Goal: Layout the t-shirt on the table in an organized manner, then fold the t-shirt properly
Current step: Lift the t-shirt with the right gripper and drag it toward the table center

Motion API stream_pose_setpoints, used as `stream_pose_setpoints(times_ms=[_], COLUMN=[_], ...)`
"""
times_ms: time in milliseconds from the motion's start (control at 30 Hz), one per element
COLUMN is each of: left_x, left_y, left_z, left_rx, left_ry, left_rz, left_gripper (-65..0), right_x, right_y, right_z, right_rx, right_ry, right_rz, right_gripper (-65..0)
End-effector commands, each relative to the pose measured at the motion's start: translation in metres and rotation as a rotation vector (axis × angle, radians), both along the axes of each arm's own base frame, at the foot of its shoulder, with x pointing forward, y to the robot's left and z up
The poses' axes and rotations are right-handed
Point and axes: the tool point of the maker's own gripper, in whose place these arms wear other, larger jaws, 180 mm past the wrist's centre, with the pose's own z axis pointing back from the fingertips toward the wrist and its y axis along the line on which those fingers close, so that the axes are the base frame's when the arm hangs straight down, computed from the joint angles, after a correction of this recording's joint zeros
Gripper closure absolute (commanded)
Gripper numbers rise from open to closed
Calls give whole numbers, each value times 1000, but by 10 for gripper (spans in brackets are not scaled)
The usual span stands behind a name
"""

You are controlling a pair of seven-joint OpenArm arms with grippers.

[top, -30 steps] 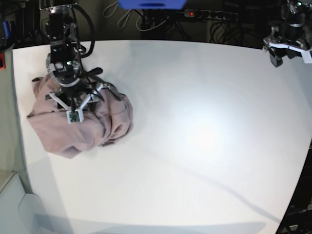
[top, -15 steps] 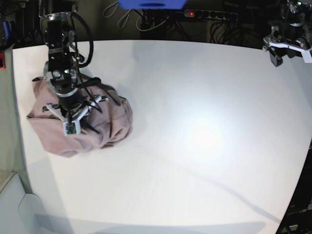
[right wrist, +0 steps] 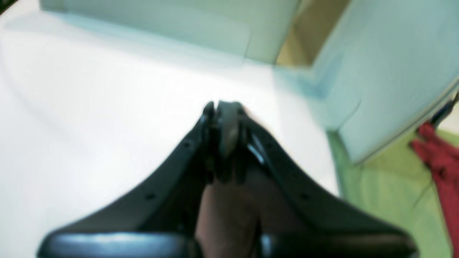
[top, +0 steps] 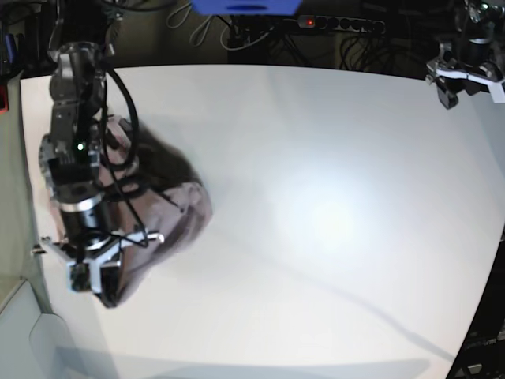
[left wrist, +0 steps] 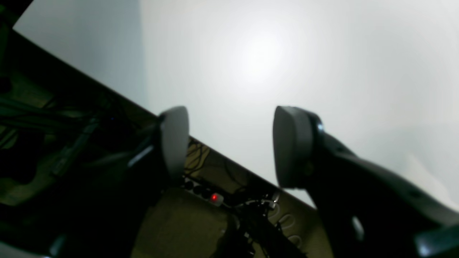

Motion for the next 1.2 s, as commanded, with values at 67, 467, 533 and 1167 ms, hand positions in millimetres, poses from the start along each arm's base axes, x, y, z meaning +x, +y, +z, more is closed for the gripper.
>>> stream_pose_setpoints(times_ms=[67,467,533,1167], left_x=[2,-11,-11,-5], left_y=[6,37,40,41], left_z=[12,26,30,55], left_rx=[31,96,109,194], left_ry=[-30,-37,-43,-118], left_rz=[1,76,60,-108], left_gripper=[-365,-365,-365,-229], right_x=[15,43,40,46], right_y=[3,35,35,42], right_z=[65,240,260,213], right_rx=[-1,80,79,157], right_ry=[-189,-497,-543,-440], right_rz=[13,58,59,-5], right_gripper=[0,0,0,0])
